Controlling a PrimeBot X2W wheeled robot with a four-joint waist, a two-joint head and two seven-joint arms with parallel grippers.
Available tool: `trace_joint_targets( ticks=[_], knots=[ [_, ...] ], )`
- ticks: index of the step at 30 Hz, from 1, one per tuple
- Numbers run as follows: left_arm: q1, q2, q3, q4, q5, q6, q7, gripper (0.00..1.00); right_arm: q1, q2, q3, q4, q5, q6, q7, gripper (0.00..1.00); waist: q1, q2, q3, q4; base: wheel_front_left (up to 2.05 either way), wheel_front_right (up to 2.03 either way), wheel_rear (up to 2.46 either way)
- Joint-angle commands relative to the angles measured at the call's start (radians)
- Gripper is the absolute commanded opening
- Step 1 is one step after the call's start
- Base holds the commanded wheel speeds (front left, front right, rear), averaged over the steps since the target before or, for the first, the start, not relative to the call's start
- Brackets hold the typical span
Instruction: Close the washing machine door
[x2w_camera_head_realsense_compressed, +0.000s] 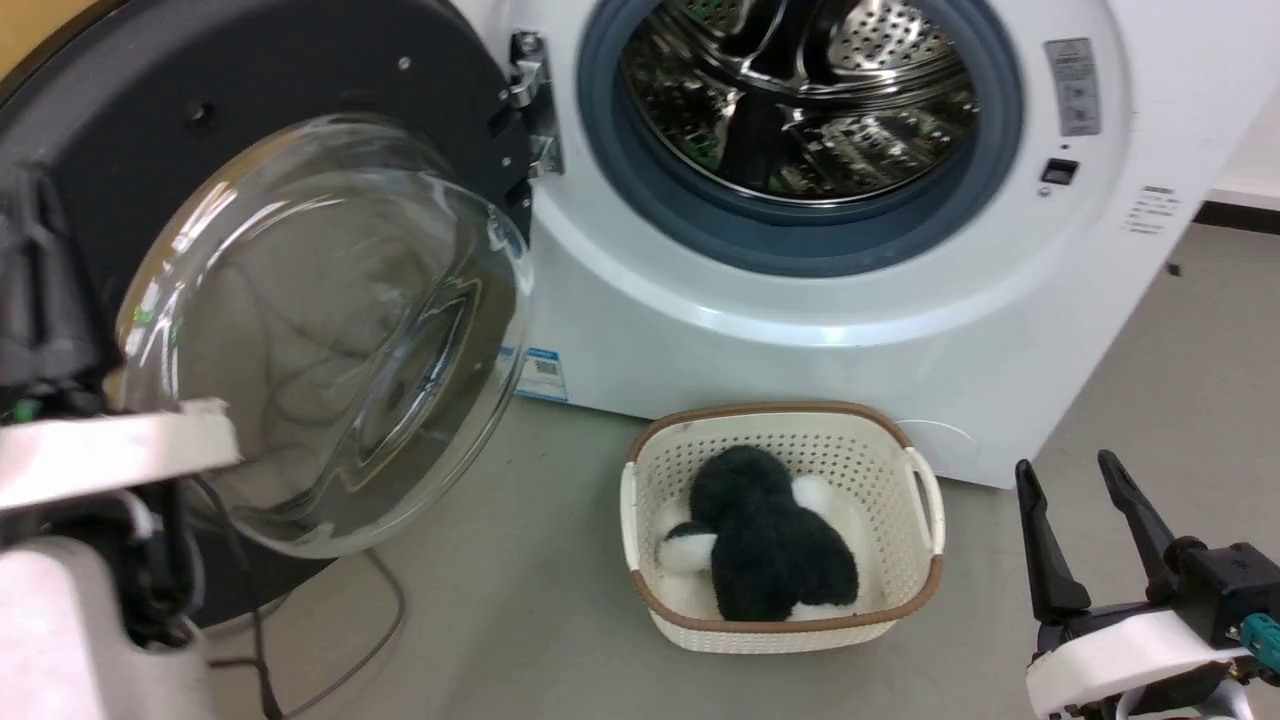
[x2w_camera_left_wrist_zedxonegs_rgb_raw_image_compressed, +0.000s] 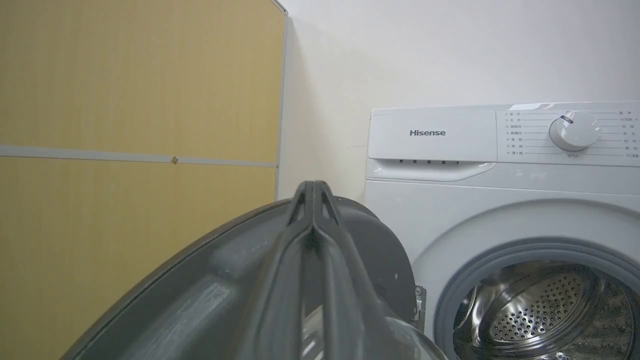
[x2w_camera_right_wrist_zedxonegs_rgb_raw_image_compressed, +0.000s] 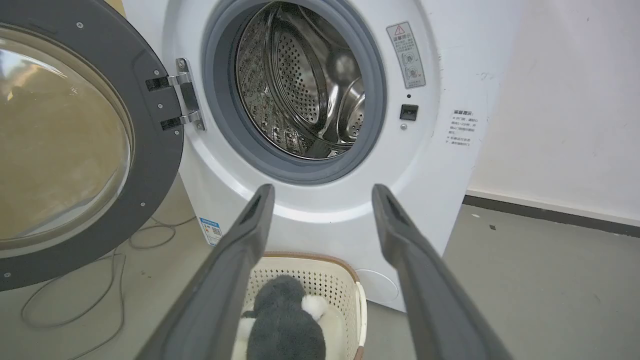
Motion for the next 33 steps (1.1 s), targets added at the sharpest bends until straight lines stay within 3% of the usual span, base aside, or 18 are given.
trace_joint_targets(
  ticks=[1,10,13,24,33],
  knots=[
    [-0.029,0.008,0.016,-0.009,-0.010,-0.006,-0.008,0.00,-0.016,0.002,-0.003,-0.001,0.005,0.000,-0.009,1.00,-0.0001,0.0000,0.007,0.012,0.00,0.00,0.00],
    [-0.117,0.060,0.121,0.066,-0.140,-0.023,-0.019,0.00,-0.029,0.003,-0.013,-0.003,0.005,0.000,-0.028,1.00,-0.0001,0.0000,0.034,0.062,0.00,0.00,0.00],
    [-0.154,0.109,0.182,0.123,-0.231,-0.030,0.006,0.00,-0.035,0.003,-0.016,-0.006,0.003,0.000,-0.038,1.00,-0.0001,0.0000,0.050,0.077,0.00,0.00,0.00],
    [-0.226,0.191,0.338,0.300,-0.410,-0.032,0.086,0.00,-0.051,0.003,-0.030,-0.009,-0.008,0.001,-0.061,1.00,-0.0001,0.0000,0.089,0.113,0.00,0.00,0.00],
    [-0.261,0.228,0.416,0.487,-0.653,-0.048,0.312,0.00,-0.064,0.004,-0.024,-0.008,-0.010,0.001,-0.080,1.00,-0.0001,0.0000,0.113,0.129,0.00,0.00,0.00]
  ],
)
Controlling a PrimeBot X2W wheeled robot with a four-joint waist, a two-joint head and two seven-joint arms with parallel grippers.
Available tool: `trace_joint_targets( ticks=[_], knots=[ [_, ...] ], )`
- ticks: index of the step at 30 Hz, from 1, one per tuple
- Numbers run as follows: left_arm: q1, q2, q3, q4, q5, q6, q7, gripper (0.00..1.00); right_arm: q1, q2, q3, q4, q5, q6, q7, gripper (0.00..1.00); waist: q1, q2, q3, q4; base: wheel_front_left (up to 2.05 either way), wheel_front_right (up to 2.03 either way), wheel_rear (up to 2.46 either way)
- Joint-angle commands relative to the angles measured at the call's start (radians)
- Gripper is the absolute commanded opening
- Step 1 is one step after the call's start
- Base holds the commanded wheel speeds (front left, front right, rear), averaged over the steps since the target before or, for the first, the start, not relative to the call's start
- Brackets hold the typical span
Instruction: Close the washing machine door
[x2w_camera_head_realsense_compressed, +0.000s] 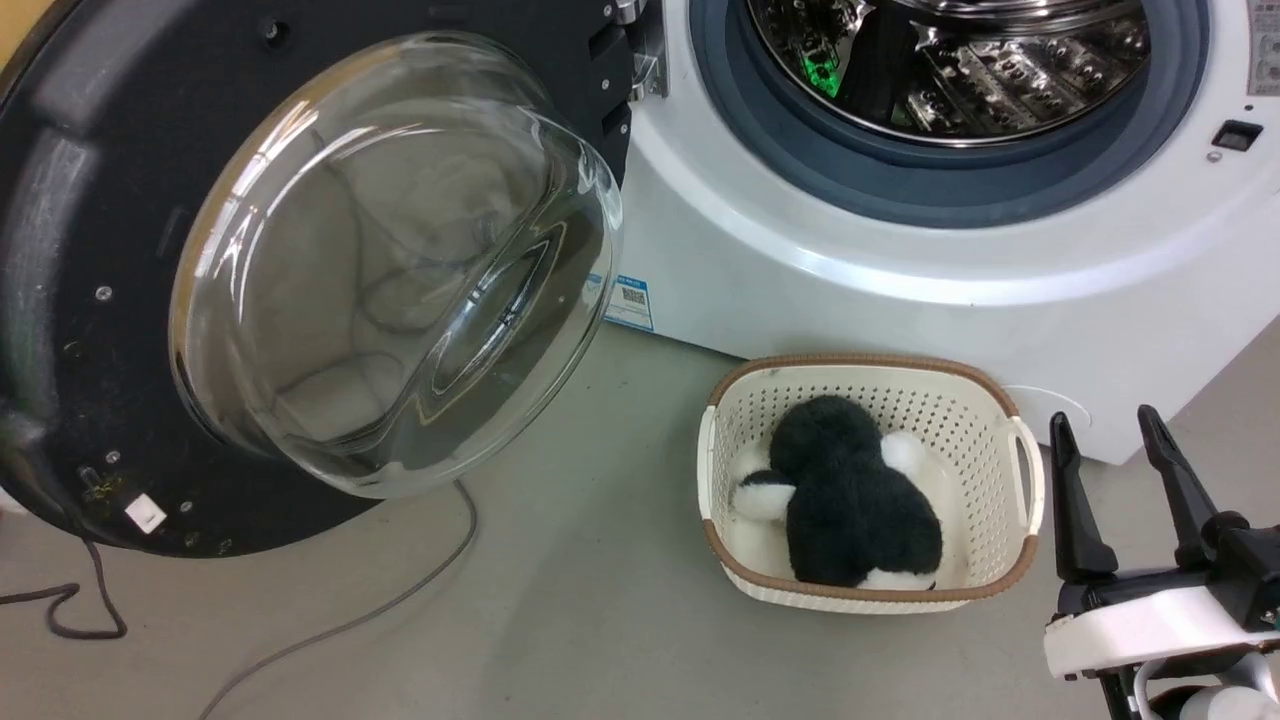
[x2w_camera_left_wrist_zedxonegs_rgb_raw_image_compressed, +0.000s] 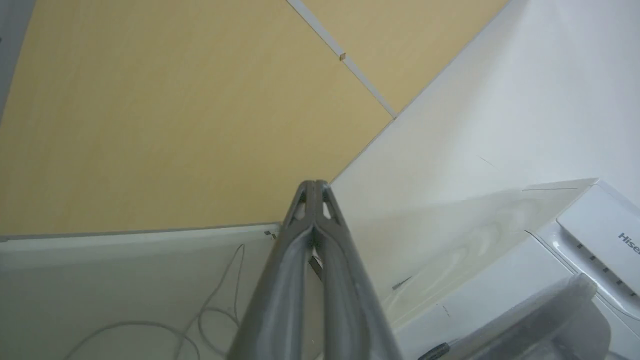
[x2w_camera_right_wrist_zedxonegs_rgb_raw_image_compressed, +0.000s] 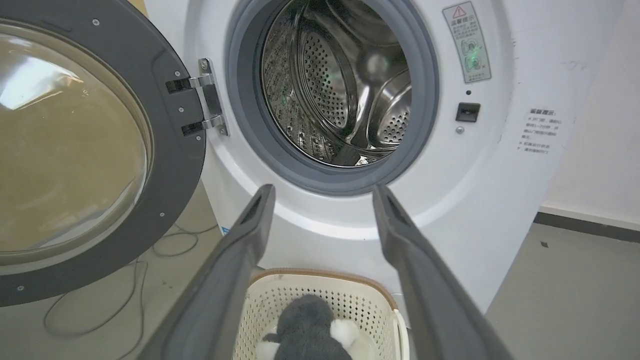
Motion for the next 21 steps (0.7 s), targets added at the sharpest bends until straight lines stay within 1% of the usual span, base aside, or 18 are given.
trace_joint_targets(
  ticks=[1,4,8,11,21],
  knots=[
    [-0.011,0.014,0.017,0.018,-0.033,-0.010,0.025,0.00,-0.017,0.003,0.001,-0.003,-0.007,0.001,-0.010,1.00,-0.0001,0.0000,0.004,0.002,0.00,0.00,0.00],
    [0.003,0.020,0.022,0.046,-0.105,-0.016,0.094,0.00,-0.021,0.004,0.001,-0.004,-0.008,0.001,-0.016,1.00,-0.0001,0.0000,0.013,0.007,0.00,0.00,0.00],
    [0.043,0.024,-0.006,0.001,-0.238,-0.021,0.192,0.00,-0.029,0.004,0.006,-0.003,-0.010,0.001,-0.025,1.00,-0.0001,0.0000,0.024,0.009,0.00,0.00,0.00],
    [0.098,0.026,-0.029,-0.022,-0.310,-0.025,0.245,0.00,-0.037,0.004,0.008,-0.005,-0.009,0.001,-0.031,1.00,-0.0001,0.0000,0.032,0.010,0.00,0.00,0.00],
    [0.211,0.044,-0.108,-0.020,-0.481,-0.036,0.319,0.00,-0.043,0.004,0.001,-0.007,-0.004,0.001,-0.052,1.00,-0.0001,0.0000,0.051,0.021,0.00,0.00,0.00]
  ],
)
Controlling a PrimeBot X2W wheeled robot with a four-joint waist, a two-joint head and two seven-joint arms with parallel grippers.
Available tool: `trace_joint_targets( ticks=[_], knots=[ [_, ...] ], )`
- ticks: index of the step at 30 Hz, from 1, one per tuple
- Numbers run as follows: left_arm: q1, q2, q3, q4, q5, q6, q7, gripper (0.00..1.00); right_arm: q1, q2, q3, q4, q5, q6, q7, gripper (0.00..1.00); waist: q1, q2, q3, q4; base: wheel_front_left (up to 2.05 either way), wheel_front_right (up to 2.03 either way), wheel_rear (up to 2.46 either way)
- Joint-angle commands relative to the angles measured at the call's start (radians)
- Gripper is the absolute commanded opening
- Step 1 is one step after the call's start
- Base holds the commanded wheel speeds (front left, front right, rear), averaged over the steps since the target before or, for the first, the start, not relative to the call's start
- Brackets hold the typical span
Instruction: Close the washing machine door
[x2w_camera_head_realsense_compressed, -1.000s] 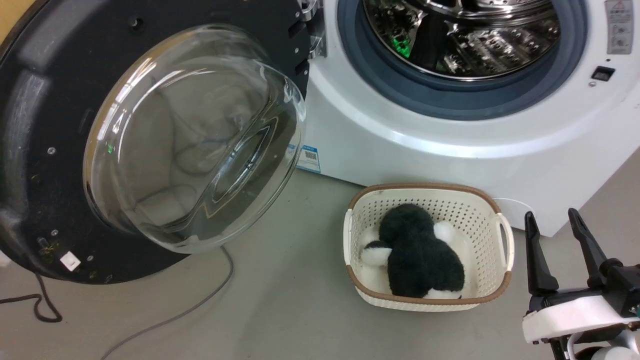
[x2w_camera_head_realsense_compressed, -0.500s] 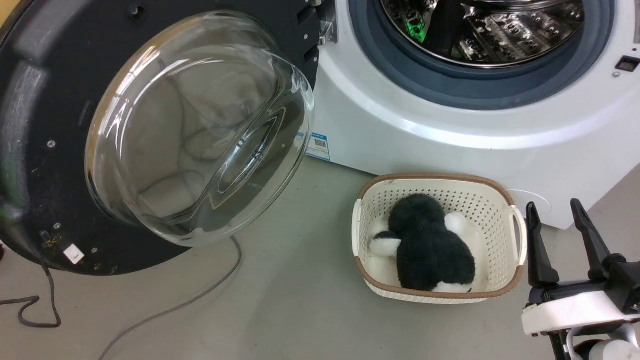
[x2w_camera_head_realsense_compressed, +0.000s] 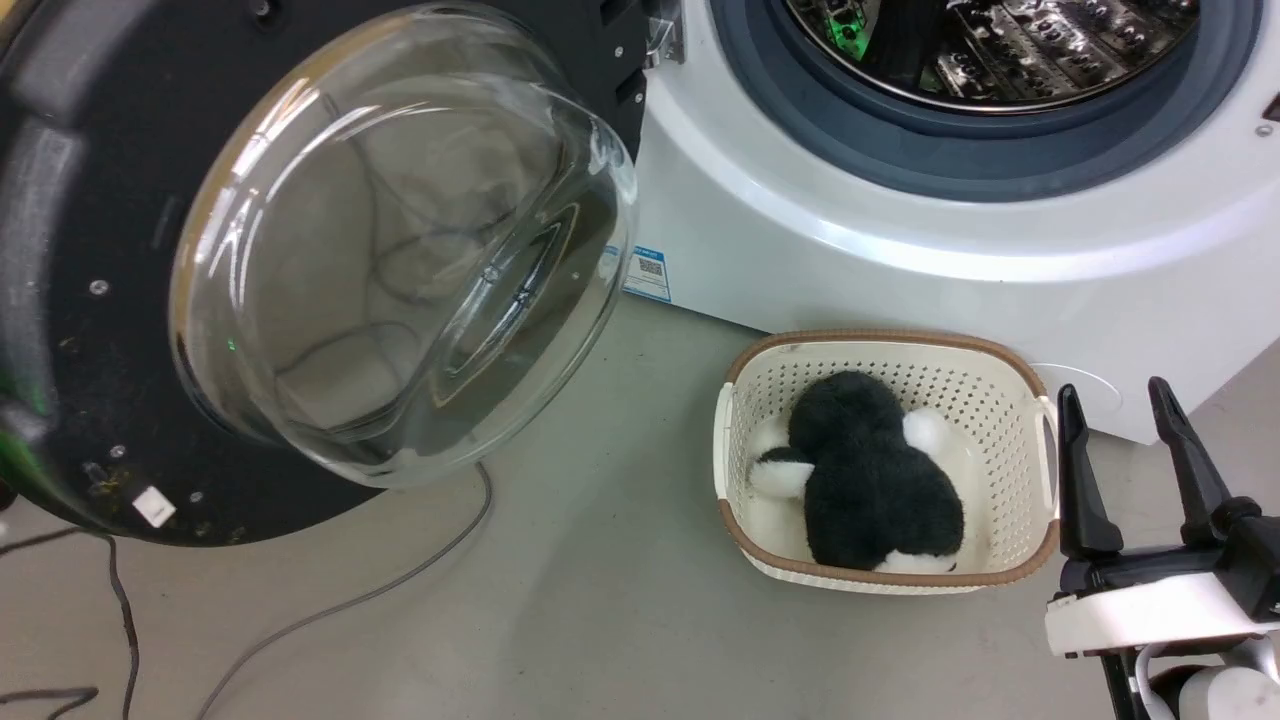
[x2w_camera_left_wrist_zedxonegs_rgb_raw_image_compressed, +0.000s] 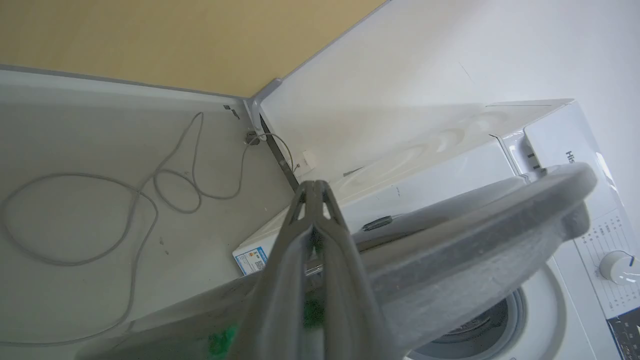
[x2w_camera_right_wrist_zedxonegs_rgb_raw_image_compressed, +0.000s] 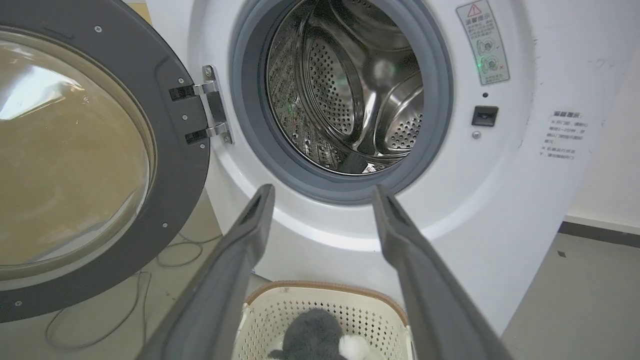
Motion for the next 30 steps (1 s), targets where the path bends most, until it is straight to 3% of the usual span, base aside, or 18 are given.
trace_joint_targets(
  ticks=[1,9,22,30],
  knots=[
    [0.024,0.004,-0.012,0.008,-0.036,-0.012,0.019,0.00,-0.012,0.004,-0.004,-0.002,0.003,0.001,-0.013,1.00,-0.0001,0.0000,0.001,0.004,0.00,0.00,0.00],
    [0.120,0.024,-0.106,-0.032,-0.157,-0.020,0.095,0.00,0.001,0.004,-0.020,0.006,0.026,0.001,-0.029,1.00,-0.0001,0.0000,-0.017,0.034,0.00,0.00,0.00],
    [0.290,0.011,-0.402,-0.308,-0.189,-0.020,0.134,0.00,0.029,0.004,-0.038,0.010,0.039,0.001,-0.029,1.00,-0.0001,0.0000,-0.075,0.071,0.00,0.00,0.00],
    [0.334,0.017,-0.629,-0.499,-0.140,-0.020,0.084,0.00,0.033,0.004,-0.033,0.012,0.043,0.001,-0.029,1.00,-0.0001,0.0000,-0.099,0.041,0.00,0.00,0.00]
  ],
)
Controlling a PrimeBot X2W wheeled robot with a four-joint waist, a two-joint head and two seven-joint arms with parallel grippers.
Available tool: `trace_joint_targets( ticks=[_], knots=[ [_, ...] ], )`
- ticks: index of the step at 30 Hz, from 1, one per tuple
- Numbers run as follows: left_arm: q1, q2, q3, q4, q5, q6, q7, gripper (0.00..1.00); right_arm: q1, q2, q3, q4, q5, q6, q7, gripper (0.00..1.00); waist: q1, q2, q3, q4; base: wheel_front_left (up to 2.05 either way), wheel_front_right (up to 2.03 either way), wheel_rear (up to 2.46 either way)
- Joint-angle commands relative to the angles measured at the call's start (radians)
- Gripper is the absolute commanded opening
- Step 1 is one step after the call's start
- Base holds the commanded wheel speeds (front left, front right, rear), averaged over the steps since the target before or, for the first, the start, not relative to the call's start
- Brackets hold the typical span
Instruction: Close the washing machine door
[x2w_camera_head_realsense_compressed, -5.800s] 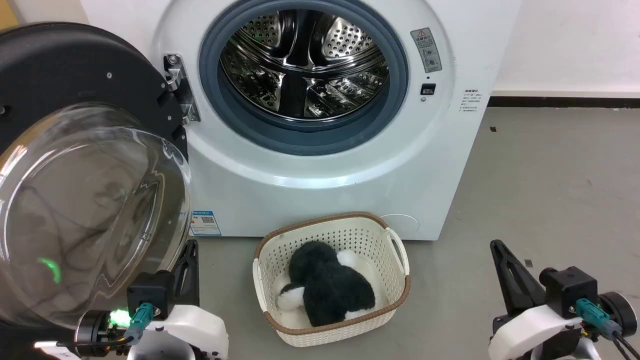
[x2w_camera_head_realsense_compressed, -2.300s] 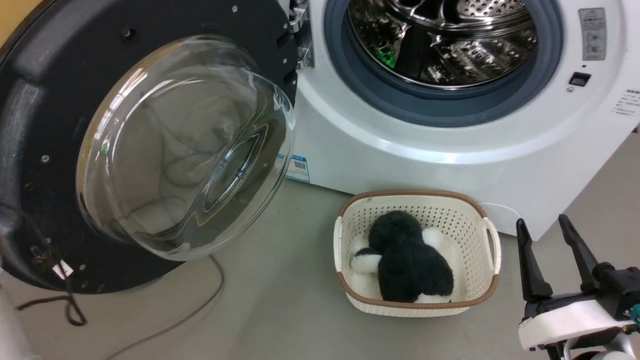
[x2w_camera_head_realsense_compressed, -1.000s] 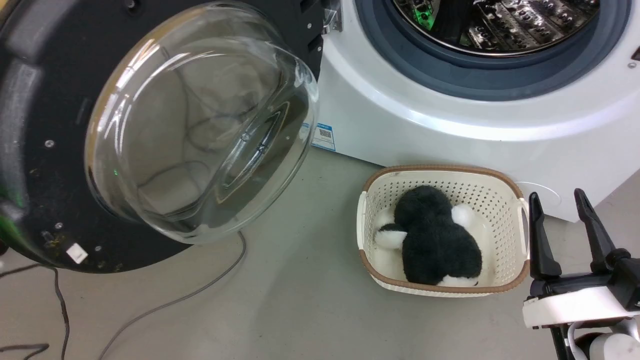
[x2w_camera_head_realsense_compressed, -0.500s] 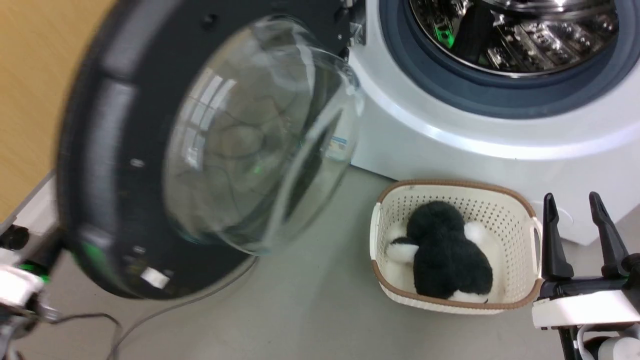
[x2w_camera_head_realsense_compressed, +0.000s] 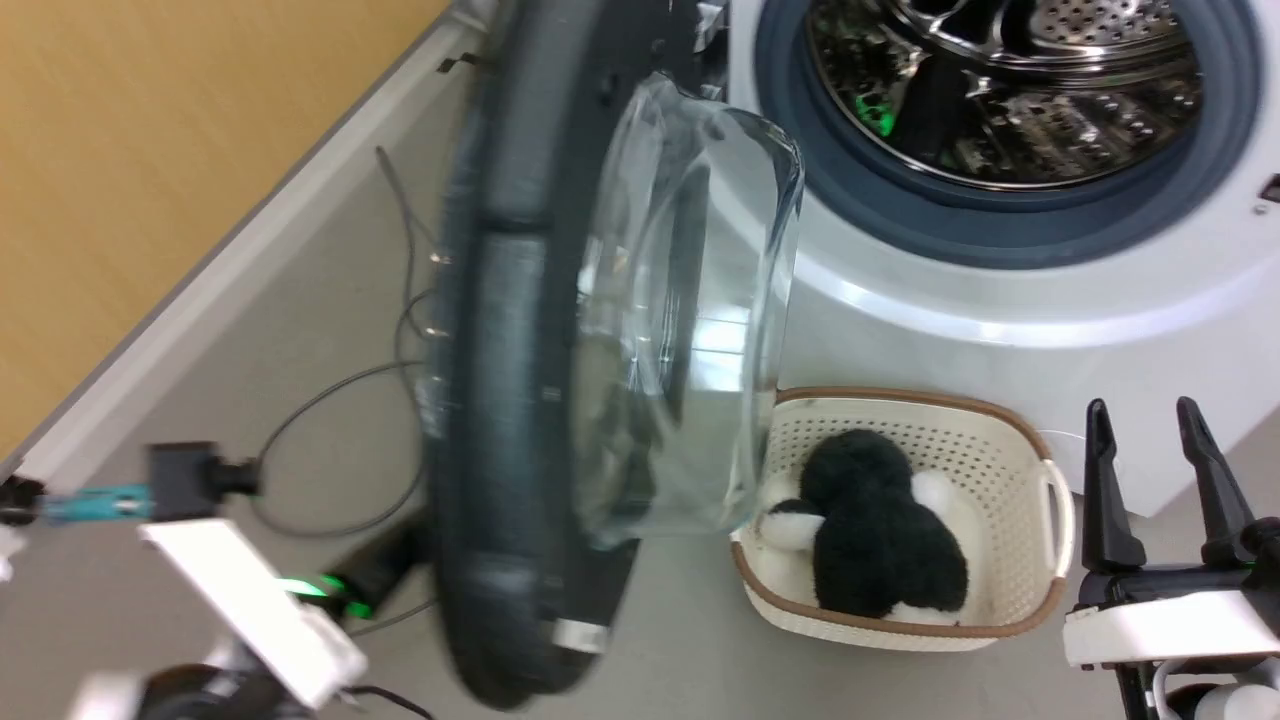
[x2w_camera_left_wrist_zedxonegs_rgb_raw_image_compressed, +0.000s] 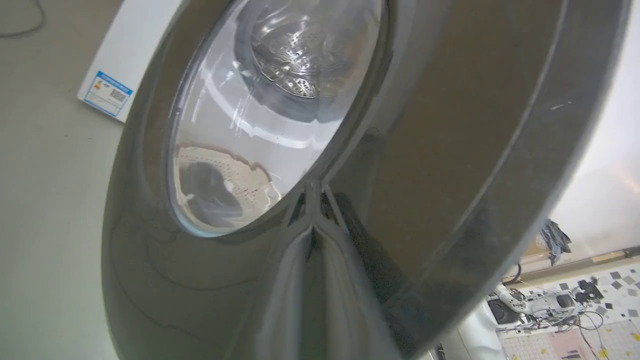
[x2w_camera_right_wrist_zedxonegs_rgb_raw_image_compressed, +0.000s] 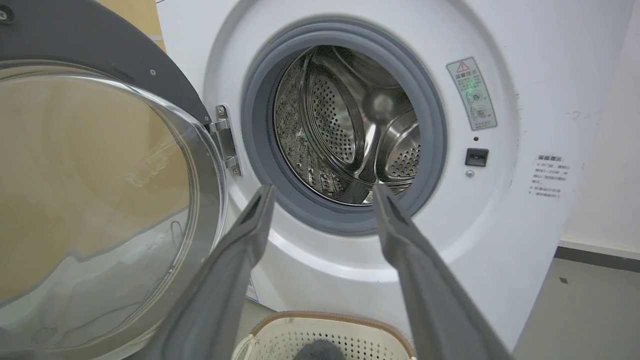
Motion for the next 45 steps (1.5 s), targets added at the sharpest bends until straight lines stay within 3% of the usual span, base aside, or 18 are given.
trace_joint_targets(
  ticks=[1,8,19,31,39,45],
  knots=[
    [0.006,-0.004,-0.018,-0.013,0.008,-0.005,-0.008,0.00,0.011,0.002,0.003,0.001,0.006,0.001,-0.005,1.00,0.0000,0.0000,-0.004,-0.012,0.00,0.00,0.00],
    [-0.057,-0.003,-0.216,-0.032,0.042,-0.005,-0.089,0.00,0.008,0.002,0.011,0.003,0.010,0.001,-0.005,1.00,0.0000,0.0000,-0.014,-0.088,0.00,0.00,0.00],
    [-0.187,-0.028,-0.466,0.087,0.045,-0.005,-0.269,0.00,-0.003,0.002,0.018,0.010,0.023,0.001,-0.005,1.00,0.0000,0.0000,-0.009,-0.248,0.00,0.00,0.00],
    [-0.283,-0.034,-0.648,0.215,-0.022,-0.005,-0.417,0.00,-0.006,0.002,0.023,0.019,0.029,0.001,-0.005,1.00,0.0000,0.0000,-0.009,-0.359,0.00,0.00,0.00],
    [-0.298,0.032,-0.679,0.215,-0.009,-0.005,-0.588,0.00,0.019,0.002,0.060,-0.006,0.081,0.001,-0.005,1.00,0.0000,0.0000,-0.050,-0.385,0.00,0.00,0.00],
    [-0.341,0.137,-0.671,0.298,0.215,-0.004,-0.794,0.00,0.029,0.002,0.046,-0.045,0.107,0.001,-0.005,1.00,0.0000,0.0000,-0.078,-0.368,0.00,0.00,0.00]
  ],
)
